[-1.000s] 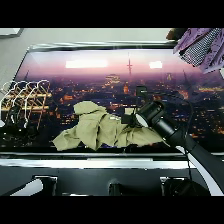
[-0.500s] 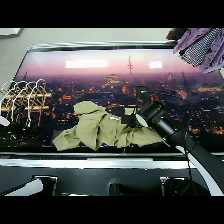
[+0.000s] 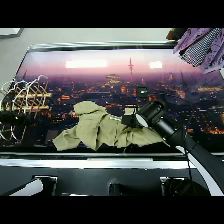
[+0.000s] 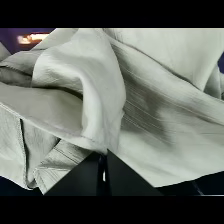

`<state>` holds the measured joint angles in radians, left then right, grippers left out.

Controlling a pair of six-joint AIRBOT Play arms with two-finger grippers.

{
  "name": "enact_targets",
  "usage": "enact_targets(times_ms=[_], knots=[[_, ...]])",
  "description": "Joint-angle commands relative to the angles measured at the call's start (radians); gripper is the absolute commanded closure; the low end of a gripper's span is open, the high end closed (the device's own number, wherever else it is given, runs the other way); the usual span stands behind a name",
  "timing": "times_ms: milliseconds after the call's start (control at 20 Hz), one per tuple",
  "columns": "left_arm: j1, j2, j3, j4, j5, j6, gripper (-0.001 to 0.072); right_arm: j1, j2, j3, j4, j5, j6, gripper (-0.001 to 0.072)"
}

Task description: Fold the clothes and pants, and hang the long-sleeved shirts on hangers.

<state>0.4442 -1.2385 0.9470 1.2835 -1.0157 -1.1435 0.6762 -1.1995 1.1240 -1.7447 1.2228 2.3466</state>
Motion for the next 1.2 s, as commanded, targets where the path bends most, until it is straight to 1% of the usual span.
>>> enact_targets(times_ms=[0, 150, 250, 350, 400, 500, 550, 650, 750, 850, 900, 950, 1000, 1100, 1150], knots=[[-0.047, 0.043, 0.127, -0.024, -0.058, 0.000, 0.0678, 0.000, 0.001, 0.000, 0.002, 0.006, -0.002, 0.0679], [-0.111, 0.108, 0.232, -0.023, -0.068, -0.001, 0.0679, 0.000, 0.001, 0.000, 0.002, 0.009, -0.002, 0.0679], [-0.155, 0.181, 0.292, -0.024, -0.066, -0.001, 0.0679, 0.000, 0.001, 0.000, -0.004, 0.009, -0.001, 0.0680], [-0.198, 0.272, 0.306, -0.023, -0.077, 0.000, 0.0679, 0.000, 0.001, 0.000, -0.032, 0.008, 0.018, 0.0680], [-0.220, 0.312, 0.305, -0.024, -0.117, 0.000, 0.0679, 0.000, 0.001, 0.000, -0.053, 0.008, 0.048, 0.0680], [-0.266, 0.372, 0.305, -0.025, -0.254, -0.005, 0.0678, -0.001, 0.001, 0.000, -0.075, -0.004, 0.109, 0.0680], [-0.293, 0.396, 0.303, -0.025, -0.330, -0.013, 0.0678, -0.001, 0.001, 0.000, -0.074, -0.011, 0.122, 0.0680], [-0.351, 0.441, 0.281, -0.024, -0.420, -0.054, 0.0679, -0.001, 0.001, 0.000, -0.081, -0.010, 0.132, 0.0680], [-0.416, 0.507, 0.229, -0.002, -0.432, -0.106, 0.0680, -0.021, 0.001, 0.001, -0.079, 0.006, 0.153, 0.0680], [-0.454, 0.594, 0.137, 0.007, -0.428, -0.113, 0.0682, -0.090, 0.001, 0.001, -0.035, 0.050, 0.152, 0.0680], [-0.463, 0.642, 0.077, -0.005, -0.422, -0.112, 0.0682, -0.126, 0.001, 0.001, 0.000, 0.051, 0.129, 0.0680], [-0.470, 0.697, 0.011, -0.030, -0.421, -0.089, 0.0682, -0.157, 0.001, 0.001, 0.045, 0.038, 0.092, 0.0680], [-0.473, 0.747, -0.047, -0.077, -0.421, -0.041, 0.0683, -0.183, 0.001, 0.001, 0.087, 0.023, 0.061, 0.0680], [-0.483, 0.840, -0.150, -0.234, -0.420, 0.072, 0.0682, -0.206, 0.000, 0.001, 0.102, 0.009, 0.047, 0.0680], [-0.483, 0.873, -0.185, -0.296, -0.420, 0.101, 0.0681, -0.206, 0.000, 0.001, 0.086, 0.000, 0.048, 0.0680]])
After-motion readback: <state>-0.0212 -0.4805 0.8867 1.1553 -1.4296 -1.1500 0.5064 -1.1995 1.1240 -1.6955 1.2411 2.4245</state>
